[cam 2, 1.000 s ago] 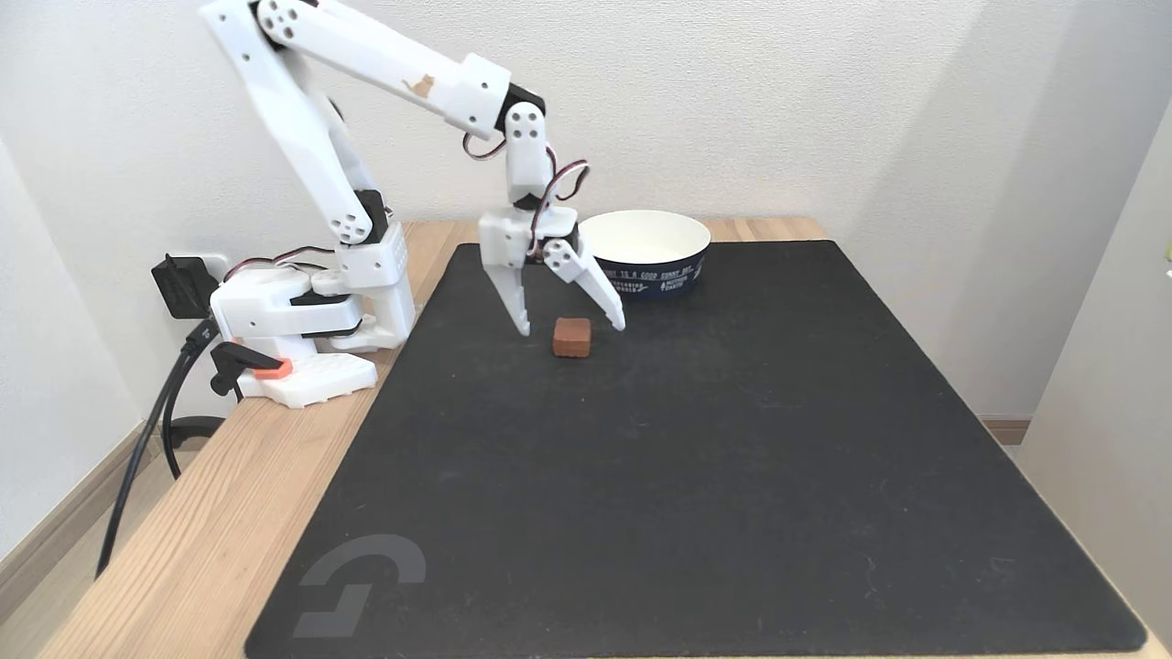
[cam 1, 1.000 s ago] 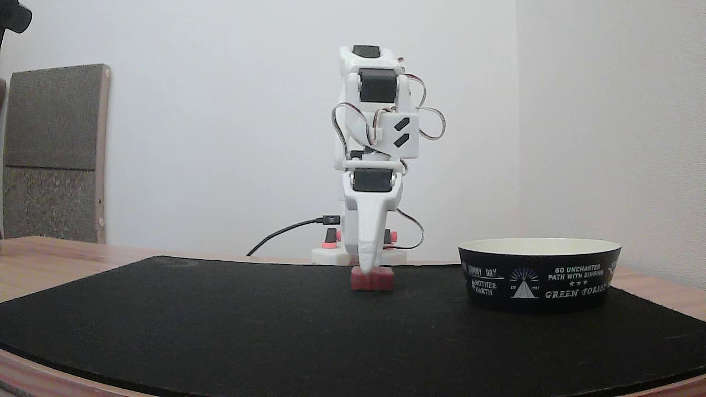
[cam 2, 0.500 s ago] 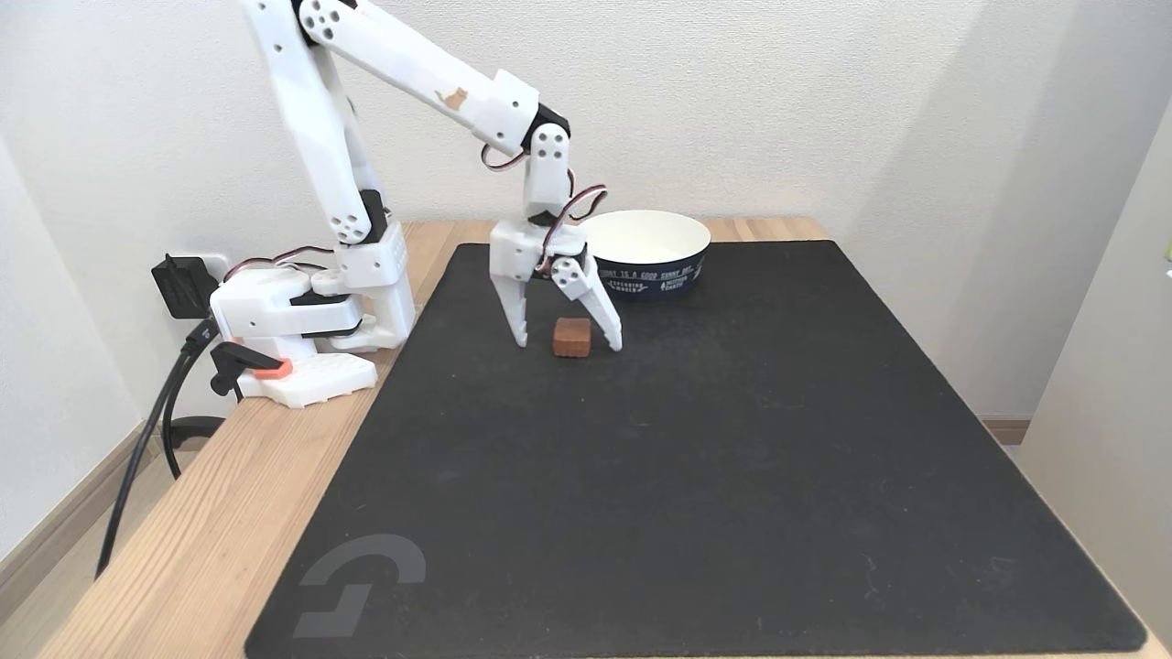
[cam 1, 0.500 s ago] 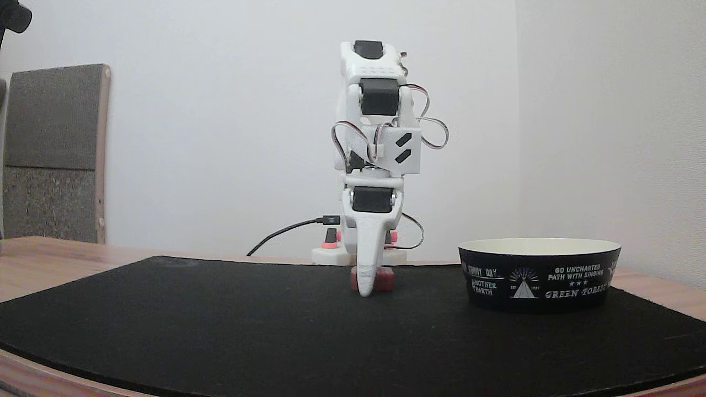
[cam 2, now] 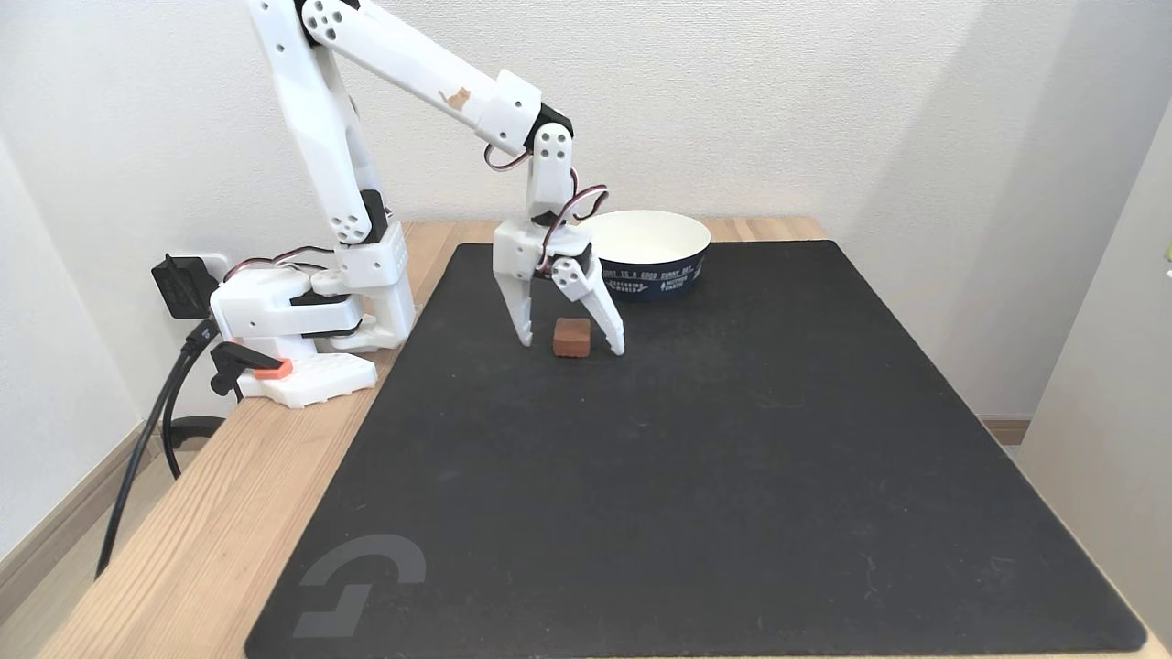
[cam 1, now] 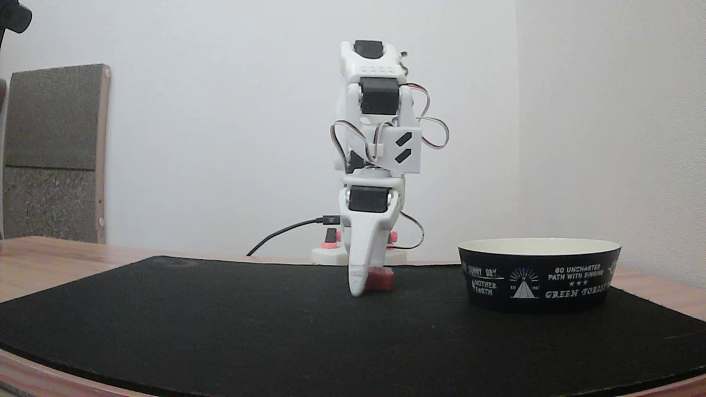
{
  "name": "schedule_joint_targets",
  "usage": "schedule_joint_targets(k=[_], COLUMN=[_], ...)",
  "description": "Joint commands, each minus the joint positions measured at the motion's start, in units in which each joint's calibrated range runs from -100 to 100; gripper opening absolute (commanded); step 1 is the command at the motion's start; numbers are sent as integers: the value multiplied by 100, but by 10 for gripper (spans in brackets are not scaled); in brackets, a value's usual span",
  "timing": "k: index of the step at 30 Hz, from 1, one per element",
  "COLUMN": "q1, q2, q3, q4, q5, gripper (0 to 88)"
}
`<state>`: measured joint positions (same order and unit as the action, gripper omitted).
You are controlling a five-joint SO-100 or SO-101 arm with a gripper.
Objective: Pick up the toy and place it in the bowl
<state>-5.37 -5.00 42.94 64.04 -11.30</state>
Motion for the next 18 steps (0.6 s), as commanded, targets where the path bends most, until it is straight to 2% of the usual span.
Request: schedule_joint_targets(k=[1,5,9,12,18], q1=[-3,-3,-3,-3,-19], q2=[20,20,20,20,-105], q3=[-89,-35,-26,-17,-242], q4=[-417,-451,-451,-451,-459], q5=[24,29,29,34,97], gripper=[250,135,100,42,35])
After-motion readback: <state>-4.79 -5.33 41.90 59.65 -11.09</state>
